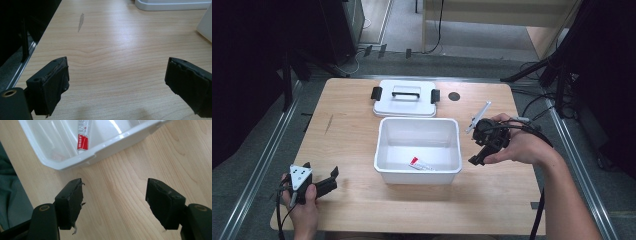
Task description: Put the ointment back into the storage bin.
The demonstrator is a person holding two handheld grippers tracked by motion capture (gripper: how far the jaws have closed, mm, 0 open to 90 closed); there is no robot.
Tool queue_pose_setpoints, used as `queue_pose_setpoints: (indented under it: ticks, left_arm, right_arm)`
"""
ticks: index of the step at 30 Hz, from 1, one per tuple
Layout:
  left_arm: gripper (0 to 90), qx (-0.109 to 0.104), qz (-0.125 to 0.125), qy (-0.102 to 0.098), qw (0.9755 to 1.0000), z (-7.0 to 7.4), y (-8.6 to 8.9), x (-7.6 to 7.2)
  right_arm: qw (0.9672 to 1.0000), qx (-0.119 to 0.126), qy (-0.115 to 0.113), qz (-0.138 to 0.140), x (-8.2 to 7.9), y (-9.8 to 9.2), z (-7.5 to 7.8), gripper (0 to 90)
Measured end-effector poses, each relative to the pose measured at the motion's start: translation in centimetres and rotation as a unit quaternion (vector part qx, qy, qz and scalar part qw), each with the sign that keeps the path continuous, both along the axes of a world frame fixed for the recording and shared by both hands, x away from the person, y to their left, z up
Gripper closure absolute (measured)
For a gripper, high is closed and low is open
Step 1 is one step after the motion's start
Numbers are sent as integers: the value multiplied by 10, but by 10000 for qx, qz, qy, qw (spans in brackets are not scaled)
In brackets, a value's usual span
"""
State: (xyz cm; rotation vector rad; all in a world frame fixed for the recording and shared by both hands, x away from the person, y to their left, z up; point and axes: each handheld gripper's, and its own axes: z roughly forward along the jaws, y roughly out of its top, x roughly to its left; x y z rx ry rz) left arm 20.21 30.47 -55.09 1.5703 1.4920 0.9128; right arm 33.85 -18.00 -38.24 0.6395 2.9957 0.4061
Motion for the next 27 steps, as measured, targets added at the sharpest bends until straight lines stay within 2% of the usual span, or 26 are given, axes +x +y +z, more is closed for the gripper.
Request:
queue_pose_setpoints:
  ticks: [1,2,8,13,18,22,23,25,26,27]
  left_arm:
    - [58,0,0,0,10000,0,0,0]
    - [58,3,0,-4,10000,0,0,0]
    - [58,11,5,-17,10000,0,0,0]
    - [58,16,3,-23,10000,0,0,0]
    - [58,13,5,-19,10000,0,-1,0]
    - [58,10,0,-18,10000,0,-1,0]
    - [58,10,0,-18,10000,0,-1,0]
    - [58,12,2,-20,10000,0,-1,0]
    - [58,12,2,-20,10000,0,-1,0]
    - [58,9,2,-19,10000,0,-1,0]
  right_arm:
    - [10000,0,0,0,0,0,0,313]
    - [9998,101,-66,-146,-1,-6,-4,317]
    - [9983,292,-212,-451,-3,-20,-13,318]
    - [9948,616,-388,-713,-7,-34,-21,323]
    - [9902,875,-580,-919,-11,-44,-26,323]
    - [9846,1092,-803,-1107,-13,-50,-33,325]
    - [9846,1092,-803,-1107,-13,-50,-33,325]
    - [9801,1220,-934,-1260,-15,-54,-41,325]
    - [9801,1220,-934,-1260,-15,-54,-41,325]
    - [9785,1244,-976,-1325,-15,-55,-44,324]
